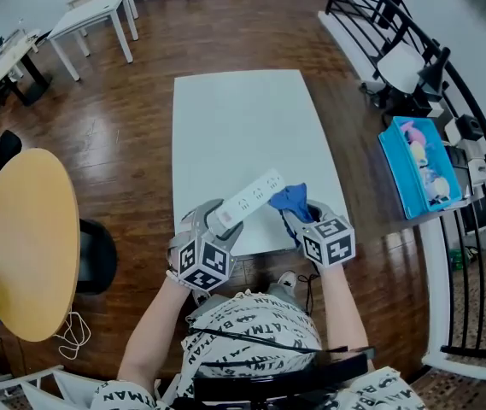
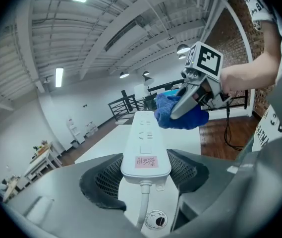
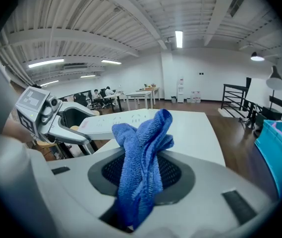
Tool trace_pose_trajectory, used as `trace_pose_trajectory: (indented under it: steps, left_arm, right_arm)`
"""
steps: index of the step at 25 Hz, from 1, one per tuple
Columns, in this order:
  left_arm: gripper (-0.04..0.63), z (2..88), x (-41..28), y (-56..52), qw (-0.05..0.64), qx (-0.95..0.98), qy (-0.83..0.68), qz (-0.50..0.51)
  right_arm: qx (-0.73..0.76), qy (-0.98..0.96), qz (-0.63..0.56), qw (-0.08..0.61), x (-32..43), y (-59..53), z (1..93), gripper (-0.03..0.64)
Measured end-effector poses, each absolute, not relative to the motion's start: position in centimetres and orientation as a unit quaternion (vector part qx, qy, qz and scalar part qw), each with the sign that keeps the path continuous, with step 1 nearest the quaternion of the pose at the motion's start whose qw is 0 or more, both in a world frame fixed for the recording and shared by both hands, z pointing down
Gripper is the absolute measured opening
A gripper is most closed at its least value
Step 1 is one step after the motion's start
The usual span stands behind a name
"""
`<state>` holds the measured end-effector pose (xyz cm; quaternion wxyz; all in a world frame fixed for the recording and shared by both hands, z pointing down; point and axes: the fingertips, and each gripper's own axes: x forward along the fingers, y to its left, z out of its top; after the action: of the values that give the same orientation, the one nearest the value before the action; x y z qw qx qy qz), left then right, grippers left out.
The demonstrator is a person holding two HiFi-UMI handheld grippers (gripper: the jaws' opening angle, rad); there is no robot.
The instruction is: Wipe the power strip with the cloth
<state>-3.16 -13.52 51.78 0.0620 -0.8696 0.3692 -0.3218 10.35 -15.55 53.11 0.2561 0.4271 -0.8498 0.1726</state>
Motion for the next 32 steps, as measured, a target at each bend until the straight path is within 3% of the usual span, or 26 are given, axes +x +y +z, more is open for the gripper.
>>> trace_pose_trajectory:
  steps: [10,23,32]
  left_arm:
    - [0.278,51.5,-2.7,-11.5,0.123,-0.897,0.281,-0.319]
    - [0.278,51.5,-1.7,-7.6,0.179,-0.917,0.155,-0.322]
    - [0.278,52.9,-0.5,-4.5,0.250,-0.894,0.070,-0.365]
  right_arm:
    - [0.414,-0.849,0.131,0.302,15.0,-16.4,52.4,0.135]
    - [0.276,-0.871,0.024,0.406,14.6,-14.5,52.4,0.135]
    - [0.061,-0.846,-0.142,0.510,12.4,-10.4,53.5,0.137]
